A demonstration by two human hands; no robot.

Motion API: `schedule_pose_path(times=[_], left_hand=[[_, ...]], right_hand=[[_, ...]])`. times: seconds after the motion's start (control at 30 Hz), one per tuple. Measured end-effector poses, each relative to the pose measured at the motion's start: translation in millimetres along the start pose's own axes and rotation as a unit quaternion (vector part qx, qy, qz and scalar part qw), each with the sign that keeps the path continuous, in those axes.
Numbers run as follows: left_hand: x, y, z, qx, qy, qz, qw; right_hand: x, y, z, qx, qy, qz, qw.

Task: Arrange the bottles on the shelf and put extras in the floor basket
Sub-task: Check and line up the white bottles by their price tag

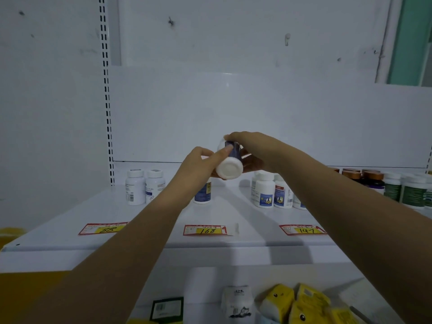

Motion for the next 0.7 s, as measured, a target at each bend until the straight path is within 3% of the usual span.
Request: schedule_pose_path(times=[0.17, 0.23, 0.4, 0.53, 0.7], left_hand=[[-12.4, 0.1, 1.8, -0.032, -0.01, -0.061, 0.998], [-26.0, 5.9, 6.8, -0.032, -0.016, -0.182, 0.983], [-69.3, 23.3, 29.0, -0.062, -0.056, -0.451, 0.888], [-90.7, 16.7, 32.7, -0.185, -0.1, -0.612, 0.762], [-97.0, 15.1, 28.7, -0.209, -0.121, -0.629, 0.739]], right_hand=[[-7.8, 0.2, -6.7, 0.014, 0.097, 0.067, 0.993], [-5.7, -2.3, -13.0, 0.053, 0.111, 0.113, 0.986], [2.9, -14.9, -30.9, 0.12, 0.128, 0.174, 0.969], [14.3, -27.1, -47.4, 0.135, 0.109, 0.244, 0.954], [38.1, -42.7, -65.2, 0.136, 0.058, 0.278, 0.949]])
Point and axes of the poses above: each hand's wrist, its own z-axis away from the middle knuckle, its own y-axis out of the back of the hand, x = y × z, the point moved 4 cm from there along -z, towards the middle knuckle, and after that the axes turned 4 degrees about z, right-handed, at the moved point
